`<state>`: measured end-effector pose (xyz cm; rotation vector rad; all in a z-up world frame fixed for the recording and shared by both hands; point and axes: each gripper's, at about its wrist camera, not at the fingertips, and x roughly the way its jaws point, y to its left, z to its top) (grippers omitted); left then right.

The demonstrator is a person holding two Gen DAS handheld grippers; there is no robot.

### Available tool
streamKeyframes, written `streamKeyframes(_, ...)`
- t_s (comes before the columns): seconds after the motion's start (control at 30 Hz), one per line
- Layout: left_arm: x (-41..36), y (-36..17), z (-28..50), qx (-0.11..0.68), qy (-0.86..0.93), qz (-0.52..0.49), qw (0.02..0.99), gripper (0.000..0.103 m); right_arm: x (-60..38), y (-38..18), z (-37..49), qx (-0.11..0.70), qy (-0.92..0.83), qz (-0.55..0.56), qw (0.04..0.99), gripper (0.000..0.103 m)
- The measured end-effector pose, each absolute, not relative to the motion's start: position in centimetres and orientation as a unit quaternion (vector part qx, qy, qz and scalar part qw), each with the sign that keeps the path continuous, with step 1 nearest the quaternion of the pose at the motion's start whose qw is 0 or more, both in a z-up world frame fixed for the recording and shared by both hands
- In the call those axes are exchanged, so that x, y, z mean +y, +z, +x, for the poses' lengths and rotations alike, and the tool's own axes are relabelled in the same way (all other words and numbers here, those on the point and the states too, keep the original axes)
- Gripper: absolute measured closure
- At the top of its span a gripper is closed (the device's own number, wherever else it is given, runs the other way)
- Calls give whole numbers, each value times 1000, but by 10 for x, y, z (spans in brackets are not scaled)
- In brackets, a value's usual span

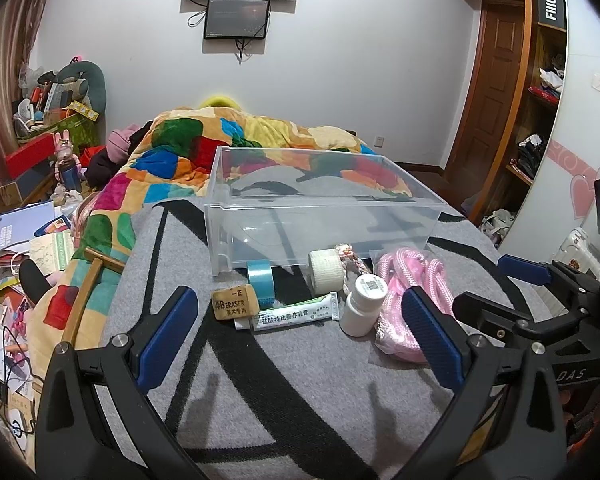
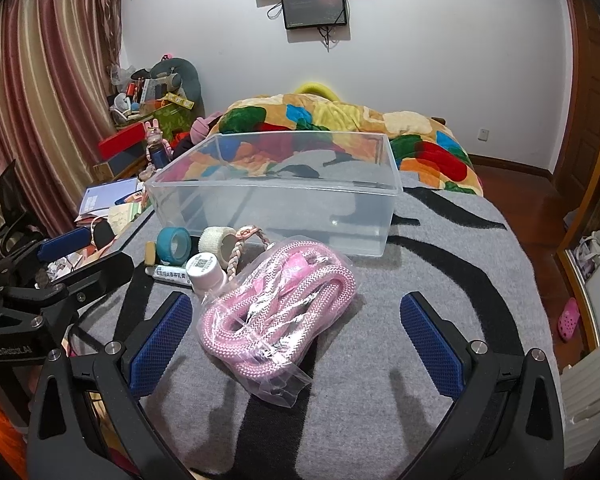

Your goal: Organize objects

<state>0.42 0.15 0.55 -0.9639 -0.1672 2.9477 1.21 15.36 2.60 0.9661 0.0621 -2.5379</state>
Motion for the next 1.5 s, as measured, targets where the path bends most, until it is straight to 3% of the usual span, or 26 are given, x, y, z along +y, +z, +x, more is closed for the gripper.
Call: streamKeyframes(1.5,6,5,5,-55,949,-311,19,0,155,25,12,21,-913,348,211,0)
